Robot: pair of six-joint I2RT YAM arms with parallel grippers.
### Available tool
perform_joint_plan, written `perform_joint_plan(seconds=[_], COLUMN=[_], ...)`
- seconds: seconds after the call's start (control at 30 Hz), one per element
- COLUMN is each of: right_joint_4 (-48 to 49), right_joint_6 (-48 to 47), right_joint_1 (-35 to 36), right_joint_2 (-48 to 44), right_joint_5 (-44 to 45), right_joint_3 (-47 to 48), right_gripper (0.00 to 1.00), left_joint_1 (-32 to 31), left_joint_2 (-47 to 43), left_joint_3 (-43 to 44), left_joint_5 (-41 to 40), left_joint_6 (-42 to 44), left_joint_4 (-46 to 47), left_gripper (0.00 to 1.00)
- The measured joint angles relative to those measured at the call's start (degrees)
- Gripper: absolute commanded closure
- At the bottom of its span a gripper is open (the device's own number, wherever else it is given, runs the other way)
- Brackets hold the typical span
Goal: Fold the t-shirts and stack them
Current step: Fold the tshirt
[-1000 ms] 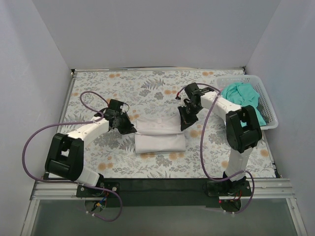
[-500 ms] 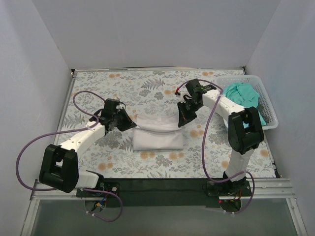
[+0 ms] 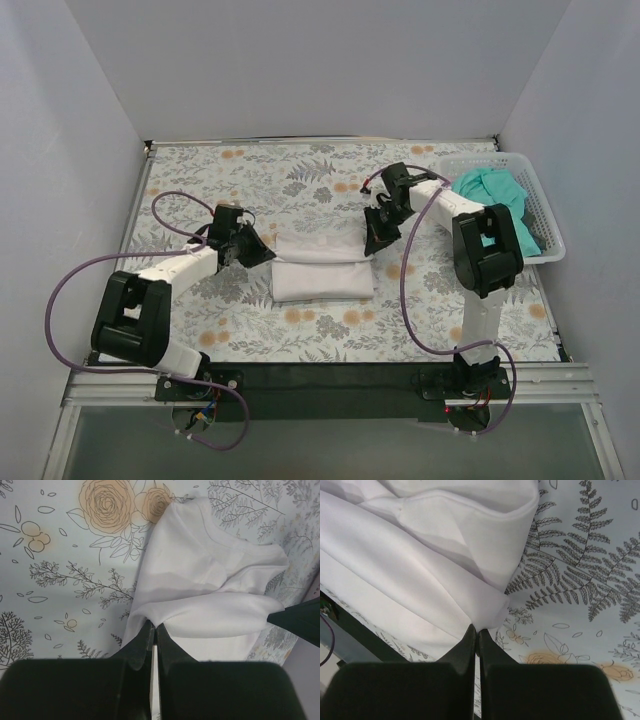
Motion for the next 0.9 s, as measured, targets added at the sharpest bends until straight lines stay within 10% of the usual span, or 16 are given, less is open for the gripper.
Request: perform_joint_plan(seconds=[0.17, 0.43, 0.6, 0.9], right_joint_4=[1.22, 4.63, 9.66, 13.16], right_joint_6=[0.44, 0.52, 0.22, -1.79], right_joint_1=[-0.04, -0.02, 1.11, 7.5], right_joint_2=[2.4, -2.56, -15.02, -15.76], right_joint_5=[-0.17, 2.1, 4.04, 1.49], right_joint_3=[0.72, 0.79, -4.24, -9.05], right_gripper=[0.89, 0.72, 0.67, 0.85], left_joint_1=[0.33, 0.55, 0.13, -7.76], left_joint_2=[4.26, 1.79, -5.79, -10.12], left_joint_3=[1.18, 2.99, 2.95, 1.66], left_joint_5=[0.22, -0.44, -1.31, -1.22], left_joint_6=[0.46, 2.19, 2.97, 5.44], left_joint_4=[1.01, 1.46, 0.79, -0.59], left_gripper=[0.9, 0.24, 0.26, 0.59])
